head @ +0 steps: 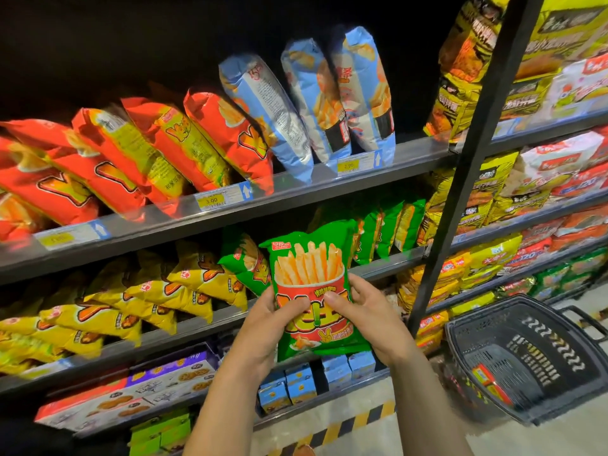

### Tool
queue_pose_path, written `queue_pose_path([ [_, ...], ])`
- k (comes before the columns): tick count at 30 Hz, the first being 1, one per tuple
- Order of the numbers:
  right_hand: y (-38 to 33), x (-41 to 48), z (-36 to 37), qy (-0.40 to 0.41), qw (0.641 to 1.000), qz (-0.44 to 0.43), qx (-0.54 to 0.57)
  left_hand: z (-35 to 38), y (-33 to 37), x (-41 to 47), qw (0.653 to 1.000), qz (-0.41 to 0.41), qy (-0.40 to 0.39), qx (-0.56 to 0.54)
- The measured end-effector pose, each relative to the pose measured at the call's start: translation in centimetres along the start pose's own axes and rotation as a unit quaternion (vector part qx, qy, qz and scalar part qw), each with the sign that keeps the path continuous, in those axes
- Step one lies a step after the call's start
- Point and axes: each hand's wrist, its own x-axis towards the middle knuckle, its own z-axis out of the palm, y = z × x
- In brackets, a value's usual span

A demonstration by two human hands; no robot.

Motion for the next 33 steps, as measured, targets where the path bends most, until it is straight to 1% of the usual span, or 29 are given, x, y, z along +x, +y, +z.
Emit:
queue_pose_path([
  [2, 0.6, 2.3, 0.0, 0.015, 1.000, 0.009, -0.014, -0.6, 0.0, 1.9, 0.999, 0.003, 0.035, -0.016],
  [5, 1.1, 5.6, -0.1, 0.048, 0.998, -0.006, -0.046, -1.5, -0.1, 5.3, 0.995, 0.020, 0.098, -0.017],
  [9, 2.0, 10.1, -0.1, 0.133, 0.990, -0.002, -0.048, -1.8, -0.8, 9.7, 0.983, 0.055, 0.176, 0.008],
  [12, 2.4, 12.8, 0.3, 0.195, 0.979, 0.003, -0.064, -1.4, -1.2, 12.3, 0.969, 0.073, 0.236, 0.014],
  [17, 3.5, 16.3, 0.2, 0.268, 0.952, 0.028, -0.146, -1.5, -2.1, 15.6, 0.945, 0.088, 0.315, 0.024],
  [21, 4.0, 17.9, 0.2, 0.299, 0.929, 0.047, -0.215, -1.1, -2.9, 17.1, 0.927, 0.098, 0.358, 0.051],
  [24, 4.3, 18.3, -0.2, 0.305, 0.916, 0.021, -0.259, -0.2, -3.3, 17.5, 0.911, 0.098, 0.393, 0.076],
  [28, 5.2, 19.1, -1.3, 0.279, 0.931, 0.035, -0.233, 1.2, -3.6, 18.1, 0.898, 0.086, 0.424, 0.080],
  [33, 4.6, 18.3, -2.0, 0.255, 0.937, 0.015, -0.237, 2.2, -3.3, 19.1, 0.889, 0.075, 0.448, 0.054],
])
